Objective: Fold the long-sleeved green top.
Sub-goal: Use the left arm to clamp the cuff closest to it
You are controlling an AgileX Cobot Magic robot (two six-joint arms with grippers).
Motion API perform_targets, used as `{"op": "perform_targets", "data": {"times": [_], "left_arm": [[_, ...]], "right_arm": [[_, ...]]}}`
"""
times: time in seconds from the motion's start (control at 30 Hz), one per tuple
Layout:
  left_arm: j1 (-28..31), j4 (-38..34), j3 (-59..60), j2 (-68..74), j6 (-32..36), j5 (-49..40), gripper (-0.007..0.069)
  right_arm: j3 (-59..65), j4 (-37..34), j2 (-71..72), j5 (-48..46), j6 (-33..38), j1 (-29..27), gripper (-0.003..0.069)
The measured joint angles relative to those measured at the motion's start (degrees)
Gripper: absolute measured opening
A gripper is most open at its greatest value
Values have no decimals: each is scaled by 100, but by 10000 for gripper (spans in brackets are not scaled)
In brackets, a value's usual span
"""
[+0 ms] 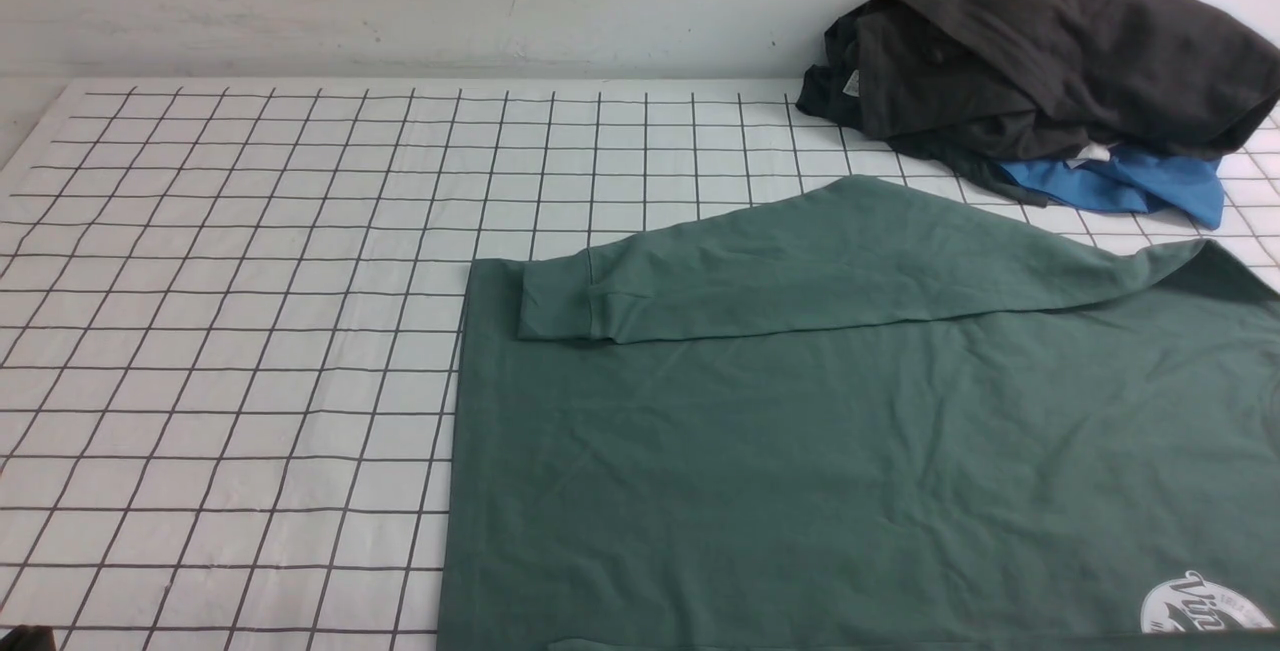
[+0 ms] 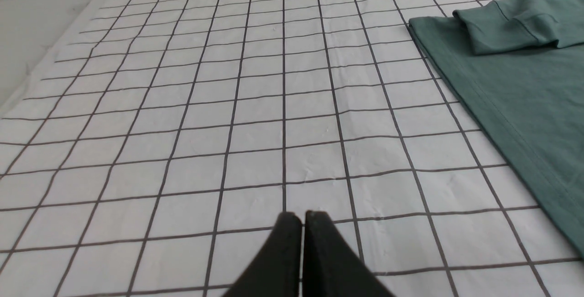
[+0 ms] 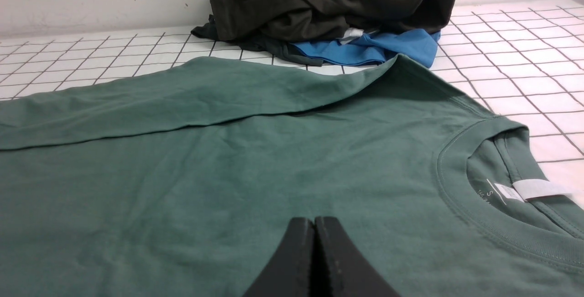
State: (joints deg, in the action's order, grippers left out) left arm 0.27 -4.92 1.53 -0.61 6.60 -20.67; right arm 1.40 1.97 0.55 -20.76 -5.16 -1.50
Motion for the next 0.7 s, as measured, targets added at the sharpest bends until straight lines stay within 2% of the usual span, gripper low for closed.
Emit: {"op": "perform_targets", "data": {"times": [0.4, 0.57, 0.63, 0.67, 0.7], "left_arm": [[0, -144, 0, 0, -31, 0, -7], [0, -1802, 0, 0, -875, 59, -7], [0, -2925, 0, 0, -1379, 135, -7], [0, -3026, 0, 0, -1415, 135, -7], [0, -3763, 0, 0, -1640, 138, -7]], "right_arm": [[0, -5, 0, 0, -39, 0, -15], [0, -123, 0, 5, -95, 0, -15], [0, -637, 0, 11, -334, 0, -15], [0, -703, 0, 11, -362, 0, -15], [0, -1199, 0, 11, -599, 0, -15]]}}
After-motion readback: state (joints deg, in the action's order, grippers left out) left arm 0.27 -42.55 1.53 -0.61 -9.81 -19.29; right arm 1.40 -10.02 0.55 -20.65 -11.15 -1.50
